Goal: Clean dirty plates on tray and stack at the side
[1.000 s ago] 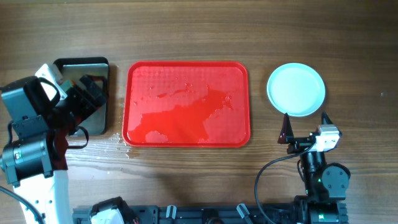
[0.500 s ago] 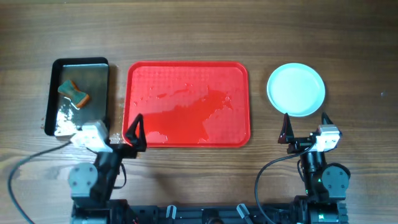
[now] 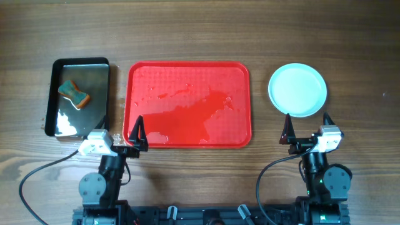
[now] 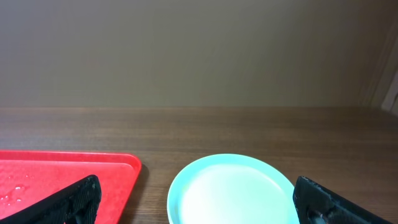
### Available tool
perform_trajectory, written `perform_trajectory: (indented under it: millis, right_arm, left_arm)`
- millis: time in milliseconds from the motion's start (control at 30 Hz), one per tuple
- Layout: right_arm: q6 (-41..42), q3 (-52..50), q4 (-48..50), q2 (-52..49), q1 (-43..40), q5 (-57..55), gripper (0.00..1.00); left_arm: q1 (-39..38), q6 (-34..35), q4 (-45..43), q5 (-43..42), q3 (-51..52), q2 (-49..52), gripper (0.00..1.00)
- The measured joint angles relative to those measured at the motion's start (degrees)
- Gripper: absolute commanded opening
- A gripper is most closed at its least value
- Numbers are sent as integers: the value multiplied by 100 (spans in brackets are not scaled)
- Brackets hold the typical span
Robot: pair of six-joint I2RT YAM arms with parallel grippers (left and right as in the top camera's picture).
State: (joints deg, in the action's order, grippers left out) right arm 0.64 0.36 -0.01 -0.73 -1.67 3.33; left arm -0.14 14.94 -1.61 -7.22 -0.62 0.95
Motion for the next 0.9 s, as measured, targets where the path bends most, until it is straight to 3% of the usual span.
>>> perform_trajectory:
  millis: [100,600,900]
  right_arm:
    - [0,0,4,0,0,0,100]
    - [0,0,0,0,0,0,100]
    - [0,0,0,0,0,0,100]
  left_arm:
    - [164,-63,529,131,4,-7,100]
    - [291,-1569,540,188,4,-17,100]
    - [291,-1790,566,400,4,-17,100]
